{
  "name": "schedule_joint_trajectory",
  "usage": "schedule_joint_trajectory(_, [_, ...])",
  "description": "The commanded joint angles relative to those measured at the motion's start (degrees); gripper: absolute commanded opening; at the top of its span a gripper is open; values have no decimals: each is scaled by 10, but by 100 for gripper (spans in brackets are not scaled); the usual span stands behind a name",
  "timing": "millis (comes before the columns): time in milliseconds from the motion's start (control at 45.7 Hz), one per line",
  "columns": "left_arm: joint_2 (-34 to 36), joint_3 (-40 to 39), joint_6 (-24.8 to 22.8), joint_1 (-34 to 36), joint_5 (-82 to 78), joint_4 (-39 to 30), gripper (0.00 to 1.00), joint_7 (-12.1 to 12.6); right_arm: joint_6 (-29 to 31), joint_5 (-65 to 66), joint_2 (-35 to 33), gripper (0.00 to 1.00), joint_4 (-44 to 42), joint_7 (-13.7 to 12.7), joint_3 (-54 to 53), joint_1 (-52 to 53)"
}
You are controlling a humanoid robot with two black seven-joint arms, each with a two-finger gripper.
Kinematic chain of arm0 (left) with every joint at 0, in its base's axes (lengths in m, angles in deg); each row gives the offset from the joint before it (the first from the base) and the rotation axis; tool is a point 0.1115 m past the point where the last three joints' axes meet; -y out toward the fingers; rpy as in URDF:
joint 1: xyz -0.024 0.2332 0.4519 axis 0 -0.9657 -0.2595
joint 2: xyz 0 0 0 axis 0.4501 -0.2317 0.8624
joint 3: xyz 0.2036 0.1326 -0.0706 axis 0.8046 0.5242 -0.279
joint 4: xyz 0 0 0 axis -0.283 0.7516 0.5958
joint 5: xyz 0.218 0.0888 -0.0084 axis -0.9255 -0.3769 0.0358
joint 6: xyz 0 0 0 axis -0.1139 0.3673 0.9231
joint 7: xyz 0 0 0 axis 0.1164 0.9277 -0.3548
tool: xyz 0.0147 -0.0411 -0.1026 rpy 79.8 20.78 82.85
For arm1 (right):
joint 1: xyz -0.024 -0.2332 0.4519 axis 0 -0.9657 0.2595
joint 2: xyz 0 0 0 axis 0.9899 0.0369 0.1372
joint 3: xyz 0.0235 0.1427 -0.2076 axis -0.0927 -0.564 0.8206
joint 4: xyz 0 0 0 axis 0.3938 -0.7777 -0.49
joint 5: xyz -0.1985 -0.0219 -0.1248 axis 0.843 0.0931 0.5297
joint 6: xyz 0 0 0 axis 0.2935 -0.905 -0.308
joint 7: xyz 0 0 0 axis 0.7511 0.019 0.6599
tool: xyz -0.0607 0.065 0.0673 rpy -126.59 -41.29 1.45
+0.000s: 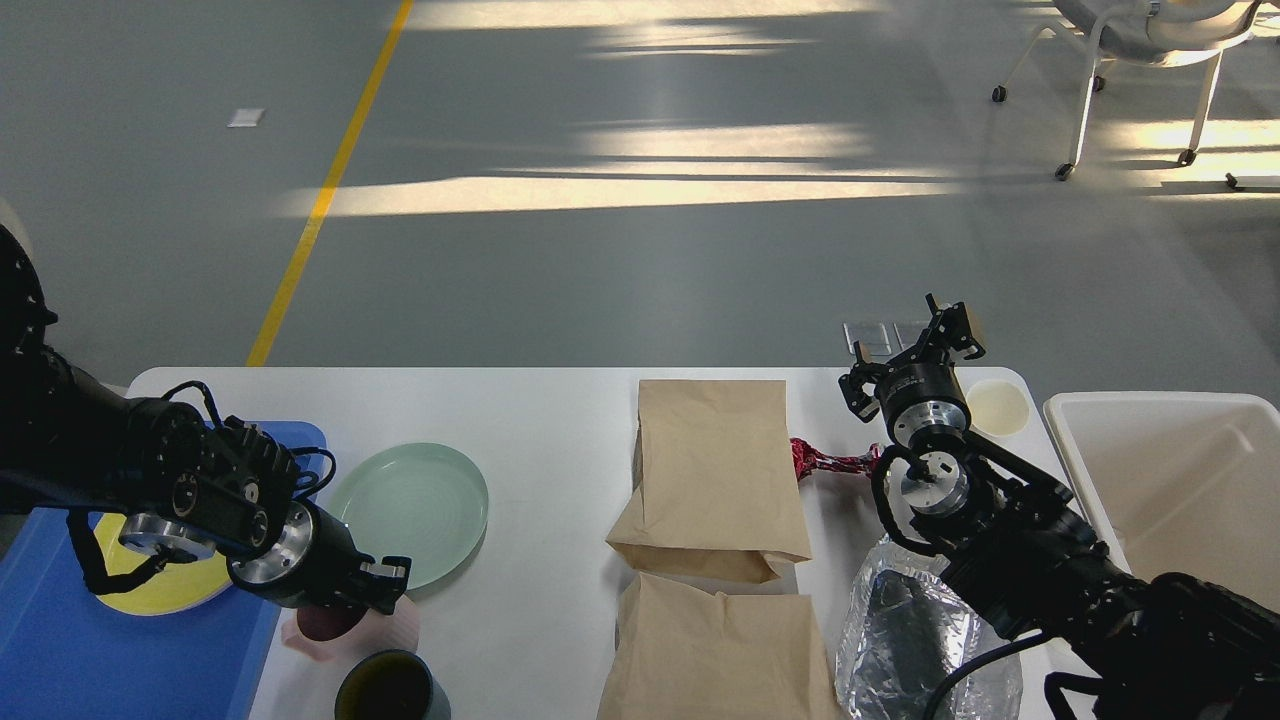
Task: Tidy desktop
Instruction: 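Close the left gripper around the pink cup, then lift the pink cup off the table with the left gripper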
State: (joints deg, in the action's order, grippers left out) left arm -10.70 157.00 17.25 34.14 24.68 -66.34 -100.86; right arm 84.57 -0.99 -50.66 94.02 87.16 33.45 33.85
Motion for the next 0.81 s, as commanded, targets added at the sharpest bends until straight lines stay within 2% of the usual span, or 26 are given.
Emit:
schedule_joint_trajectory(0, [3, 7, -24, 19, 0, -4, 0, 0, 0, 0, 0, 100, 0, 0, 0, 0])
schedule_joint_trajectory(284, [-7, 8, -28, -4, 0, -4, 1, 1, 0, 0, 0, 100, 0, 0, 0, 0])
schedule_joint_trajectory(590, [-27, 5, -25, -46, 1, 1, 27, 0, 0, 0, 0, 100, 0, 0, 0, 0])
schedule_joint_trajectory(787, [-28, 6, -23, -62, 2, 6, 31, 0, 0, 0, 0, 100, 0, 0, 0, 0])
